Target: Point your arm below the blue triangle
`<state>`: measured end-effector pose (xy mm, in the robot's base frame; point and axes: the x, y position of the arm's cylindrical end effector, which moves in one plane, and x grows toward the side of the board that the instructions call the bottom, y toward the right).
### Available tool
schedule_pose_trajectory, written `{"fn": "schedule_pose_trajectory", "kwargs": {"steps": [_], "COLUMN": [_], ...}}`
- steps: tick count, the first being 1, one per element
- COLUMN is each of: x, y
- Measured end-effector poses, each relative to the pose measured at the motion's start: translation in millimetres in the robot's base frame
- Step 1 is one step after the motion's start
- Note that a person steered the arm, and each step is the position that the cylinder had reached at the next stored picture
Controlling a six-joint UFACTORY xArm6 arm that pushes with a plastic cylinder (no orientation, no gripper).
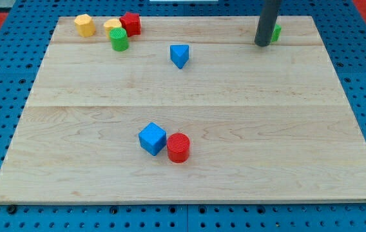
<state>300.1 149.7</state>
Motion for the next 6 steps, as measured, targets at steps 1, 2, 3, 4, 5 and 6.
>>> {"fn": "schedule_pose_trajectory", "kwargs": {"steps": [1,2,3,4,5,6], "x": [45.7,48.5,48.4,62.6,69.4,69.4], "y": [-40.3,-92.2,-127.5,-139.5,-158.0,-179.7]}}
